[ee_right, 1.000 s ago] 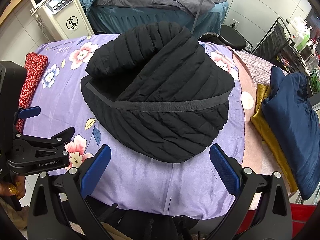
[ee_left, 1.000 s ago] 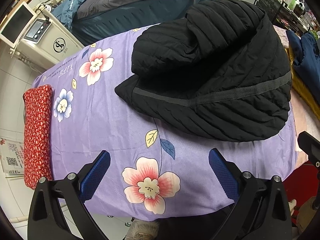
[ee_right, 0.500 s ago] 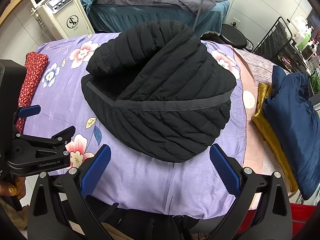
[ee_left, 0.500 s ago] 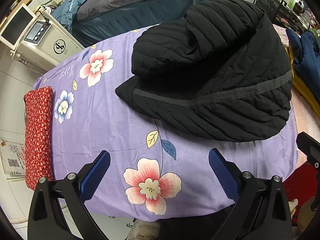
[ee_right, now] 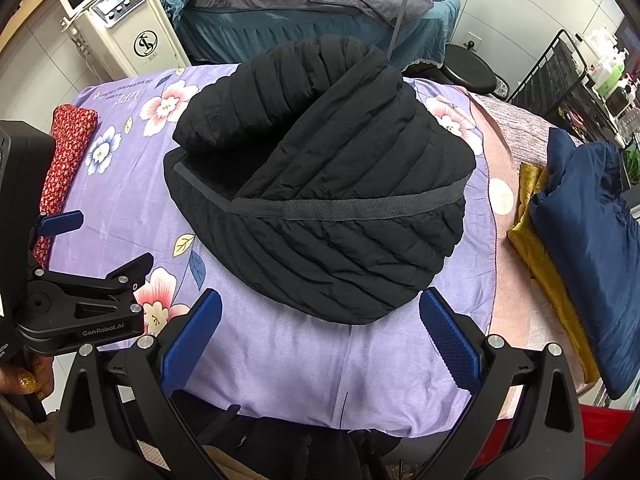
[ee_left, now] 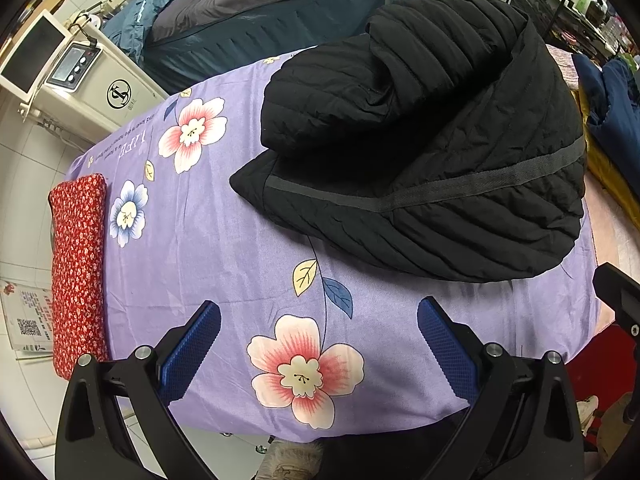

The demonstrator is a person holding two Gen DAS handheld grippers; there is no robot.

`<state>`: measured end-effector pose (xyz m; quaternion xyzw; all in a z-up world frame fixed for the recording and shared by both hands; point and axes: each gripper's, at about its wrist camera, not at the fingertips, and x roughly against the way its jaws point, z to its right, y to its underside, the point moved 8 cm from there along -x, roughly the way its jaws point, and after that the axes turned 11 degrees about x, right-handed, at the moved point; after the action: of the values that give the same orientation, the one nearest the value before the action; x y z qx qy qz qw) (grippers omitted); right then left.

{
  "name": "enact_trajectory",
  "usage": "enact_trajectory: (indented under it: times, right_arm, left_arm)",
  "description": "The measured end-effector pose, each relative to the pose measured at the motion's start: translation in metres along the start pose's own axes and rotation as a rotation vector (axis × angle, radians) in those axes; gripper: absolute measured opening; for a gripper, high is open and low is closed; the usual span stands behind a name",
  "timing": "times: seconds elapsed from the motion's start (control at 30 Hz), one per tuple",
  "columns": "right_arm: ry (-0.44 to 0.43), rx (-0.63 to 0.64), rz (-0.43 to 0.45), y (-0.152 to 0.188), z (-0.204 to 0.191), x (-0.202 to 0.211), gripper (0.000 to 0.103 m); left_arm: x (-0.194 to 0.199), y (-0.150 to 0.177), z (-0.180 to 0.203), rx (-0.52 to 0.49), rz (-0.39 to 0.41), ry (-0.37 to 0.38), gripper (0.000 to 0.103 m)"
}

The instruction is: Fold large clothes

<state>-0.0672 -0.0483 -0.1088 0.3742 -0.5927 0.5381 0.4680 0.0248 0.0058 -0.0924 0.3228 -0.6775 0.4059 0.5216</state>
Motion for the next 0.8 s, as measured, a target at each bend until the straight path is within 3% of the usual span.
enact_trajectory:
  times: [0.8]
  right_arm:
    - [-0.008, 0.0, -0.007, 0.0014, -0.0006, -0.0025, 0.098]
  left_arm:
    - [-0.005, 0.0026, -0.0024, -0.009, -0.01, -0.007, 0.097]
